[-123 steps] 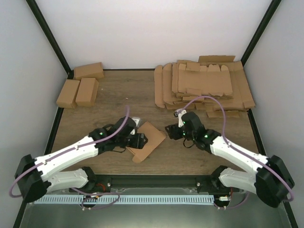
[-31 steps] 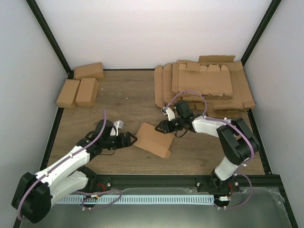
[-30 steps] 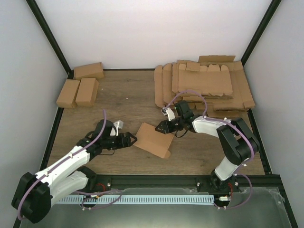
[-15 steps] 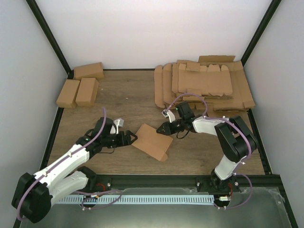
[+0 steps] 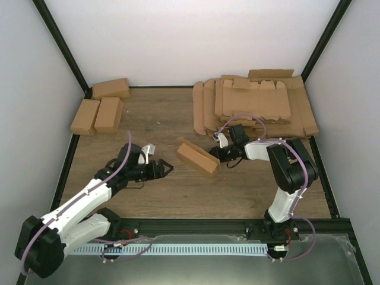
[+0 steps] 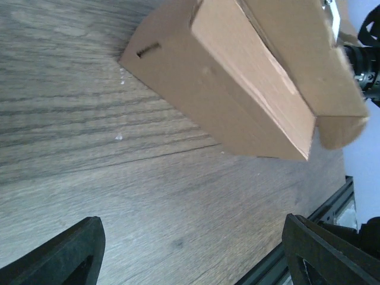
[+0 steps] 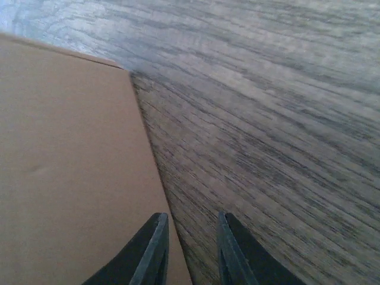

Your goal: Fold the paper box

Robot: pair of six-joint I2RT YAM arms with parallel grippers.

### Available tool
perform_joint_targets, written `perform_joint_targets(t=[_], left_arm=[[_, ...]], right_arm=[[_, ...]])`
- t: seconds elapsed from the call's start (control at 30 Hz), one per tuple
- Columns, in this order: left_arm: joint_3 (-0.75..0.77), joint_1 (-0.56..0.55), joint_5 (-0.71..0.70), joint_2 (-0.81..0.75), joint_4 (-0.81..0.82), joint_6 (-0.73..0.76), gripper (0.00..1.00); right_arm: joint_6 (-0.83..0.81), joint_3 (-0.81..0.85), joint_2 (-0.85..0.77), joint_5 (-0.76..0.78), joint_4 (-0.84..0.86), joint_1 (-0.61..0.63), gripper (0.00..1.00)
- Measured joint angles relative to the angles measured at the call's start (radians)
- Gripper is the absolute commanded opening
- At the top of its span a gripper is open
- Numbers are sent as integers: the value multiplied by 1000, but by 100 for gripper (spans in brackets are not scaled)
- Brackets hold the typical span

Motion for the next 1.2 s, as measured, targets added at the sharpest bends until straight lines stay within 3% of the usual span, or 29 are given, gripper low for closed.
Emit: perform_joint_targets(t=[0.27,0.4,0.57,0.67,0.83,1.1,1.2], left_arm=[[-62,-23,104,197,263,-96,69],[-31,-29,110,280,319,-103,63],[35,-29,92,315,365,-97,55],[55,-16,72,322,372,-91,56],[84,57,59,327,348,-35,62],[270,69,-10,341,256,253,65],[316,69,-32,381,238,345,72]], right_arm=[[-3,0,1,-36,5,-8,26],[-8,1,1,-35,-2,-8,28],[-16,15,-37,34,-57,-8,42],[-22,32,-117,105,-101,-8,50],[-22,55,-283,191,-140,-8,52],[23,55,-510,306,-273,40,53],[54,47,-582,352,-332,104,60]])
